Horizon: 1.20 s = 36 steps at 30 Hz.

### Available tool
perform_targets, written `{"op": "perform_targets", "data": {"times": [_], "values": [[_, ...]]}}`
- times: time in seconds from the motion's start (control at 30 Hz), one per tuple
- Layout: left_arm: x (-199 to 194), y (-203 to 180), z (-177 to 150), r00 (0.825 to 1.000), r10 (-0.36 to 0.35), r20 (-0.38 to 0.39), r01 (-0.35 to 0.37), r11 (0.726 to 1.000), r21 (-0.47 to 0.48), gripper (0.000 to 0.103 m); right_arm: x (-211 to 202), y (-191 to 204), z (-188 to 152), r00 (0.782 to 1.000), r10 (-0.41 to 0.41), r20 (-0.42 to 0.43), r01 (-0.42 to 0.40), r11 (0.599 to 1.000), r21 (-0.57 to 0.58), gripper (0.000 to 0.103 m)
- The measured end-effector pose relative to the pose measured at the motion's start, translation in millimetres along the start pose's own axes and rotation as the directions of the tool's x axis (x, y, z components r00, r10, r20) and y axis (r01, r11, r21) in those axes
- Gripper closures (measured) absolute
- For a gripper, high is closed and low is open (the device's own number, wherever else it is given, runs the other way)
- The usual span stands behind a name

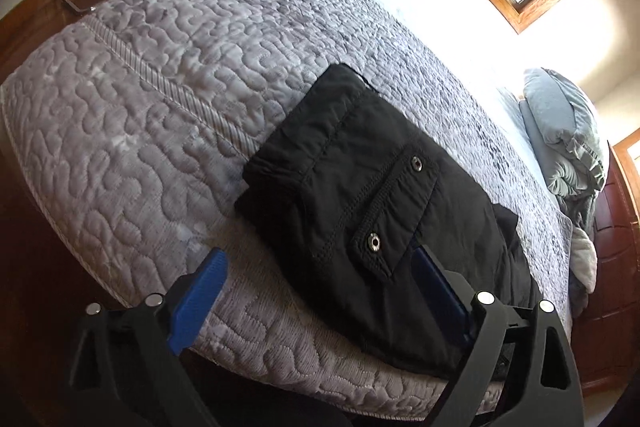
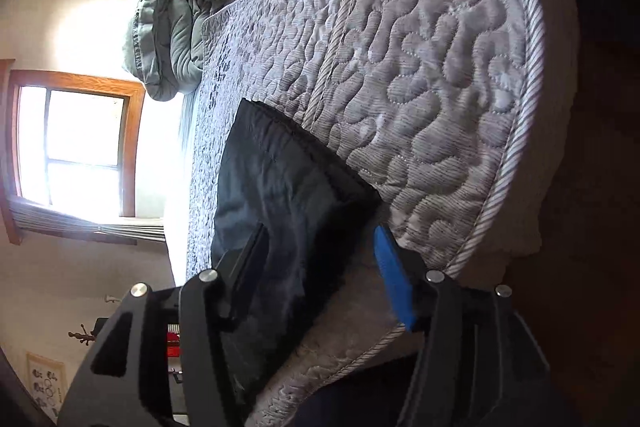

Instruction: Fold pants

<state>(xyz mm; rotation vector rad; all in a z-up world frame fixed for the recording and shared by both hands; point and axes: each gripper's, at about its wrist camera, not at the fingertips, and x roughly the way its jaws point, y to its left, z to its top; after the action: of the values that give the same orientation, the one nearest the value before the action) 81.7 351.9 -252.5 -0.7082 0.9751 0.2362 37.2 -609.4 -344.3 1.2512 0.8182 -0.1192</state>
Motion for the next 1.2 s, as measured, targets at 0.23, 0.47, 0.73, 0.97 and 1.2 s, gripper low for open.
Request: {"op": "perform_targets", "data": {"times": [0.23,0.47,0.73,0.97,1.2], "values": [[31.2,3.0,-9.3,0.996,-0.032,-0.089,0.023,0.995,-0.094,0.010,31.0,-8.7,-2.5,0.999,0.040,-0.012,-0.040,0.999,0.021,0.044],[39.7,-2.8,-9.2,0.998,-0.019,-0.064,0.011,0.993,-0.117,0.008,38.5,-2.2,0.3,0.995,0.097,-0.016,-0.098,0.994,-0.052,0.042],[43.2,-25.3,-11.1,1.000,0.022,-0.019,-0.024,0.996,-0.087,0.008,45.0,-5.9,1.6,0.995,0.102,-0.007,-0.102,0.993,-0.062,0.049],[48.8,-30.1,-15.1,0.999,0.044,0.006,-0.043,0.995,-0.089,0.008,34.9,19.2,2.2,0.998,0.068,0.000,-0.068,0.989,-0.135,0.084],[50.3,-31.5,-20.5,0.999,0.036,0.019,-0.034,0.996,-0.084,0.008,25.8,50.2,2.1,1.000,0.030,0.006,-0.028,0.978,-0.205,0.085]]}}
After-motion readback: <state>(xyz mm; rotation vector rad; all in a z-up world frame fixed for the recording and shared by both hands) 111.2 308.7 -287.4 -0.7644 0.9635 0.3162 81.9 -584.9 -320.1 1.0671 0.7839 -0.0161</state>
